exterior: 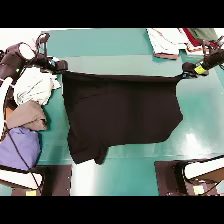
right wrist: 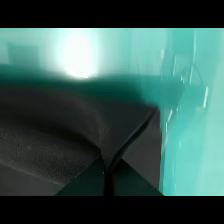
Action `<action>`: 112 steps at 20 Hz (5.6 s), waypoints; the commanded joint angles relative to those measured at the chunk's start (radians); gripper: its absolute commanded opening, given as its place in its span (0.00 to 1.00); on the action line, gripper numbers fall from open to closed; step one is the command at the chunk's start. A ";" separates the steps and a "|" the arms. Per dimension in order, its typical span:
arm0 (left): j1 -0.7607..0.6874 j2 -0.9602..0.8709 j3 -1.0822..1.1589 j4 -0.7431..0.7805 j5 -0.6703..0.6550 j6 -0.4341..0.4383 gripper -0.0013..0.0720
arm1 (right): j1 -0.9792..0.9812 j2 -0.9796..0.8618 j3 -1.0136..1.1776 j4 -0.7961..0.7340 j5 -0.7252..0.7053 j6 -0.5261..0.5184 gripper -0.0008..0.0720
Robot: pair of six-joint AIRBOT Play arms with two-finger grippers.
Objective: Fold the shirts.
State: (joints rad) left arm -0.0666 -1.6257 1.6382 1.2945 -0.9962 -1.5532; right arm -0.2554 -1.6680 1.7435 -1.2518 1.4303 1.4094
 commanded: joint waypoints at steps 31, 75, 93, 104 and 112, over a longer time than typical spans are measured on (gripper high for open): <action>-0.030 0.757 -1.246 -0.311 -0.216 0.047 0.76 | -0.012 0.579 -0.684 0.031 -0.039 -0.033 0.63; -0.116 0.447 -0.593 -0.019 -0.043 0.004 0.04 | 0.113 0.425 -0.626 -0.076 -0.017 0.024 0.04; -0.284 0.214 -0.366 -0.155 -0.011 0.049 0.04 | -0.374 0.127 -0.542 0.208 0.008 -0.271 0.85; -0.540 -0.034 -0.200 -0.277 0.151 0.009 0.04 | -0.270 -0.022 -0.558 0.362 -0.032 -0.394 0.18; -0.595 -0.254 0.047 -0.286 0.132 0.009 0.04 | -0.090 0.268 -0.323 0.371 0.072 -0.286 0.04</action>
State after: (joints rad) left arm -0.6460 -1.8118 1.6119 1.0157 -0.8551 -1.5440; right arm -0.4141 -1.5009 1.3247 -0.8856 1.4673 1.0451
